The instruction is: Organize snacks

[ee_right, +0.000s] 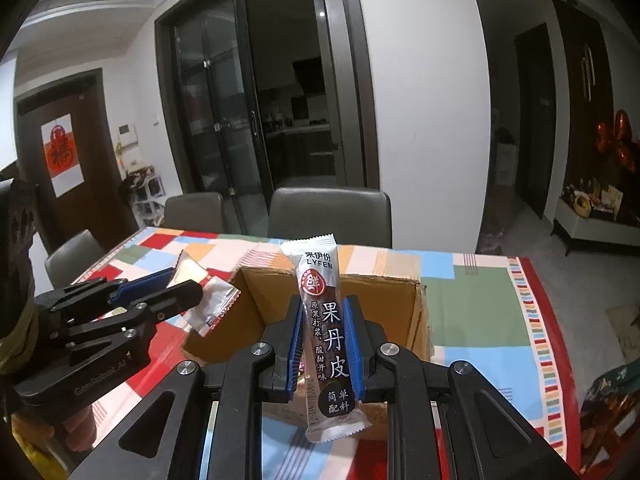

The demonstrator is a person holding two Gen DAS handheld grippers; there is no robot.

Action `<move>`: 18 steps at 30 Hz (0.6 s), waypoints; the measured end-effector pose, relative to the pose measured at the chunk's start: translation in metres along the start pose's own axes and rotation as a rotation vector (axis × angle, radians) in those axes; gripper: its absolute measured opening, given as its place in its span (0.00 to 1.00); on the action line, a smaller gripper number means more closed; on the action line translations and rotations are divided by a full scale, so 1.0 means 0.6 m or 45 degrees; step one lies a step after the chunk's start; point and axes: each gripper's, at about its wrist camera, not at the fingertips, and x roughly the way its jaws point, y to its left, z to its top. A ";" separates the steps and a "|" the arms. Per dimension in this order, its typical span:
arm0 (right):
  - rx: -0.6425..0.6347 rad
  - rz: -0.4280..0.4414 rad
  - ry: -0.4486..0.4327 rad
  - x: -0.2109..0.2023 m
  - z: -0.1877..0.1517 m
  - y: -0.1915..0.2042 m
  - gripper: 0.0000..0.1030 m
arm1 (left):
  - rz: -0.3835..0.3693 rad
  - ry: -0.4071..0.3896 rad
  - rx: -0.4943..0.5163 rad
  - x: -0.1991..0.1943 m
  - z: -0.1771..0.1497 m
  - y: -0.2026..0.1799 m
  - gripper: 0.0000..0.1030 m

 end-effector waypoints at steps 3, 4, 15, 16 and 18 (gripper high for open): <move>0.022 0.006 0.061 0.022 0.007 -0.011 0.20 | -0.014 0.047 -0.009 0.023 0.012 0.000 0.24; 0.033 0.005 0.089 0.030 0.010 -0.014 0.20 | -0.017 0.065 -0.008 0.030 0.015 -0.001 0.24; 0.103 -0.077 0.260 0.060 0.019 -0.043 0.47 | 0.153 0.196 0.004 0.035 0.021 -0.004 0.61; 0.097 -0.096 0.271 0.057 0.018 -0.043 0.47 | 0.168 0.198 0.014 0.029 0.020 -0.007 0.62; 0.092 -0.109 0.290 0.052 0.017 -0.041 0.48 | 0.187 0.207 0.021 0.019 0.017 -0.009 0.67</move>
